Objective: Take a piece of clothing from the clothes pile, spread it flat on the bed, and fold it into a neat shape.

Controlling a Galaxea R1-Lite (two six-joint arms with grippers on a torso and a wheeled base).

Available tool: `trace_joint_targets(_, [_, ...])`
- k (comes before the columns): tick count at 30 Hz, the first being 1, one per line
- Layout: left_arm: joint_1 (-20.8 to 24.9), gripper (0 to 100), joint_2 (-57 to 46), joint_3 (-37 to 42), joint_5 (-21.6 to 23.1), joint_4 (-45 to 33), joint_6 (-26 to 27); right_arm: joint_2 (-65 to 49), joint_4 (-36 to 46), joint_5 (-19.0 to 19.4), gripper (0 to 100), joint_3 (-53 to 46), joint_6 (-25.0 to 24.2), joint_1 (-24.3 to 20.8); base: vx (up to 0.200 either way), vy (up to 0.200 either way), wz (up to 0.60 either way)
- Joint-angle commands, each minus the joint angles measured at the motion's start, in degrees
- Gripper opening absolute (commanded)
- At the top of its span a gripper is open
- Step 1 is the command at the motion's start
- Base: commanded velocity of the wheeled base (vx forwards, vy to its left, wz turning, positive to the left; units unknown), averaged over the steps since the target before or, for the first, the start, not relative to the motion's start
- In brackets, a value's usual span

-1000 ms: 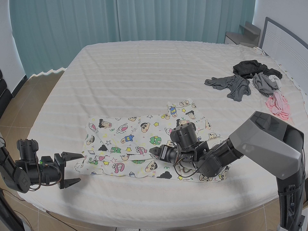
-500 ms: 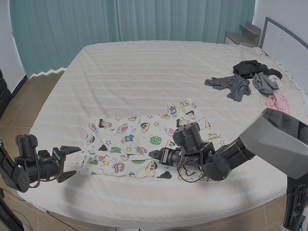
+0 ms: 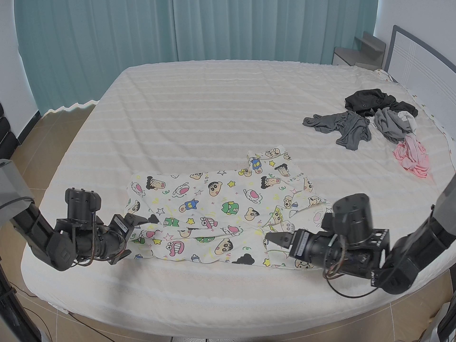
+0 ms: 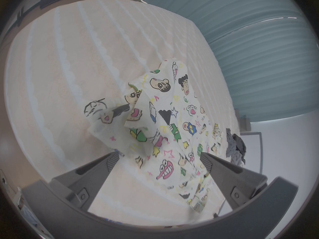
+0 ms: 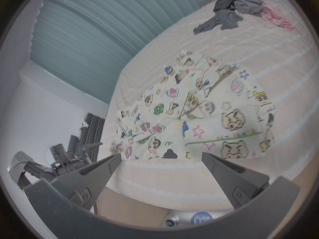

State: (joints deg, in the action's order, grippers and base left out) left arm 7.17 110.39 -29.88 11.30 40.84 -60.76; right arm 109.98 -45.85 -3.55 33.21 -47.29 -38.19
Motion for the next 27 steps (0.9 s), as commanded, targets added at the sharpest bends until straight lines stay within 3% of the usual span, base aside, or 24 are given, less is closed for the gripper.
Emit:
trace_joint_targets(1, [4.6,100,7.8,-12.7,-8.4,-9.5,-2.7,-10.5,-18.3,0.0,100,-18.3,-1.0,6.3,0.0,0.0,0.0])
trace_joint_targets(5, [4.6,100,9.7,-14.5,-11.0,-10.0,-2.9,-9.9,-28.9,0.0,100,-22.0,0.0,6.5,0.0,0.0,0.0])
trace_joint_targets(16, [5.0,100,11.3,-17.7,-17.3,-10.0,-3.0,-9.8,-29.6,0.6,100,-22.7,1.0,6.2,0.0,0.0,0.0])
trace_joint_targets(17, [5.0,0,11.3,-17.8,-17.5,-10.0,-2.9,-9.8,-29.6,0.6,100,-22.8,1.0,6.1,0.0,0.0,0.0])
trace_joint_targets(27, [4.6,0,8.2,-18.4,-18.7,-13.1,-2.4,-9.6,-29.7,0.6,100,-23.5,1.0,5.9,0.0,0.0,0.0])
